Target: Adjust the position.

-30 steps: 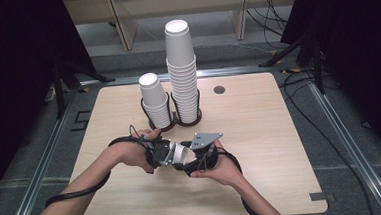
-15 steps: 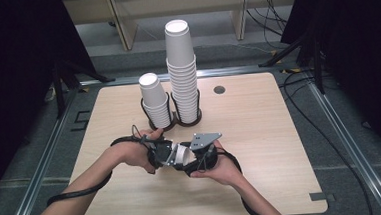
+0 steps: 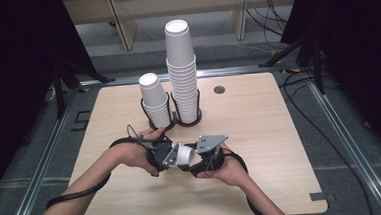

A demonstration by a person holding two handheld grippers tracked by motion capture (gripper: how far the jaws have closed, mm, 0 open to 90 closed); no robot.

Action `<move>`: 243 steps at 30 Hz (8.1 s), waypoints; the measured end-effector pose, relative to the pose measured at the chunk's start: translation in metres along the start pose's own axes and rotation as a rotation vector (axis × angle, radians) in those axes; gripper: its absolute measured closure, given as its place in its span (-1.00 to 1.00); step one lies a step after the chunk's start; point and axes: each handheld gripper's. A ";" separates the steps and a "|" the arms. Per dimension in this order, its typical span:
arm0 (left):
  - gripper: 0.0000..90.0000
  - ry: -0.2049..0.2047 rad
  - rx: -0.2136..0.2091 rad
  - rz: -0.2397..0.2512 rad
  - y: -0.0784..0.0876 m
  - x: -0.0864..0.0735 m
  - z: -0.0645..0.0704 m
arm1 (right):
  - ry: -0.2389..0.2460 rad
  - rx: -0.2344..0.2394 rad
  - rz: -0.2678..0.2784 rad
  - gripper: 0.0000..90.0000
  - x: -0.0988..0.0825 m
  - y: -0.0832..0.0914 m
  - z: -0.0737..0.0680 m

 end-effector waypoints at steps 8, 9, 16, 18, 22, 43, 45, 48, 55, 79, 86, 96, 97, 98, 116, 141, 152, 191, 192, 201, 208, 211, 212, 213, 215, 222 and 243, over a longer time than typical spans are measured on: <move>-0.96 0.065 0.024 0.250 0.001 -0.001 0.003 | -0.016 -0.016 0.007 -0.39 -0.009 0.033 0.004; -0.98 0.082 0.032 0.274 0.001 -0.001 0.004 | -0.021 -0.014 0.000 -0.39 -0.011 0.038 0.005; -1.00 0.156 0.071 0.442 0.006 -0.008 0.008 | -0.047 -0.038 -0.005 -0.39 -0.023 0.073 0.005; -1.00 0.197 0.064 0.498 0.004 -0.011 0.010 | -0.033 -0.042 -0.008 -0.39 -0.027 0.082 0.006; -0.99 0.266 0.047 0.594 -0.006 -0.010 0.013 | -0.034 -0.055 -0.005 -0.39 -0.035 0.100 0.006; -0.97 0.191 -0.152 0.590 -0.040 0.030 -0.006 | -0.053 -0.048 -0.036 -0.39 -0.051 0.121 0.004; -0.97 0.193 -0.152 0.587 -0.042 0.031 -0.006 | -0.052 -0.050 -0.043 -0.39 -0.051 0.122 0.004; -0.96 0.195 -0.161 0.594 -0.043 0.031 -0.006 | -0.048 -0.051 -0.045 -0.39 -0.051 0.122 0.004; -0.96 0.198 -0.164 0.600 -0.046 0.031 -0.003 | -0.056 -0.038 -0.037 -0.39 -0.048 0.118 0.004; -0.89 0.192 -0.171 0.587 -0.049 0.029 -0.005 | -0.021 -0.021 -0.019 -0.39 -0.044 0.111 0.005; -0.73 0.202 -0.156 0.591 -0.045 0.026 -0.006 | -0.020 -0.012 -0.005 -0.39 -0.043 0.110 0.006; -0.65 0.199 -0.129 0.553 -0.038 0.024 -0.006 | -0.020 -0.012 0.010 -0.40 -0.041 0.104 0.009; -0.64 0.197 -0.124 0.547 -0.037 0.024 -0.006 | -0.024 -0.008 0.007 -0.40 -0.041 0.103 0.009; -0.64 0.191 -0.123 0.536 -0.036 0.024 -0.006 | -0.034 0.000 0.007 -0.40 -0.041 0.103 0.008; -0.54 0.131 -0.078 0.493 -0.028 0.022 -0.008 | -0.023 -0.018 0.021 -0.41 -0.038 0.097 0.011; -0.46 0.082 -0.061 0.462 -0.020 0.021 -0.010 | -0.048 -0.009 0.025 -0.42 -0.037 0.093 0.011; -0.45 0.069 -0.055 0.454 -0.018 0.021 -0.012 | -0.063 -0.015 0.025 -0.43 -0.037 0.092 0.011; -0.43 -0.270 0.007 -0.302 0.024 0.057 -0.041 | -0.075 -0.151 -0.089 -0.55 -0.014 0.083 0.005; -0.43 -0.269 -0.001 -0.325 0.023 0.059 -0.041 | -0.063 -0.160 -0.088 -0.54 -0.012 0.080 0.005; -0.43 -0.307 -0.032 -0.435 0.015 0.072 -0.043 | -0.059 -0.185 -0.126 -0.50 0.001 0.055 0.005; -0.43 -0.323 -0.033 -0.421 0.013 0.076 -0.044 | -0.037 -0.182 -0.086 -0.49 0.005 0.032 0.008; -0.43 -0.324 -0.038 -0.420 0.013 0.076 -0.043 | -0.042 -0.178 -0.073 -0.49 0.007 0.025 0.010; -0.44 -0.321 -0.039 -0.419 0.013 0.076 -0.043 | -0.050 -0.177 -0.072 -0.49 0.007 0.023 0.011; -0.44 -0.319 -0.028 -0.417 0.014 0.076 -0.043 | -0.064 -0.177 -0.061 -0.49 0.008 0.020 0.010; -0.44 -0.319 -0.029 -0.422 0.015 0.075 -0.043 | -0.062 -0.173 -0.061 -0.49 0.008 0.019 0.012; -0.43 -0.325 -0.043 -0.417 0.014 0.076 -0.043 | -0.082 -0.164 -0.054 -0.49 0.004 0.014 0.012; -0.43 -0.336 -0.034 -0.403 0.016 0.081 -0.041 | -0.107 -0.147 -0.071 -0.50 -0.005 0.006 0.011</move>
Point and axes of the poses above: each handheld gripper's, and its own axes: y roughly backward along the jaws, x roughly out of its top, z roughly to its right, and after that the axes turned 6 degrees about y, right-handed
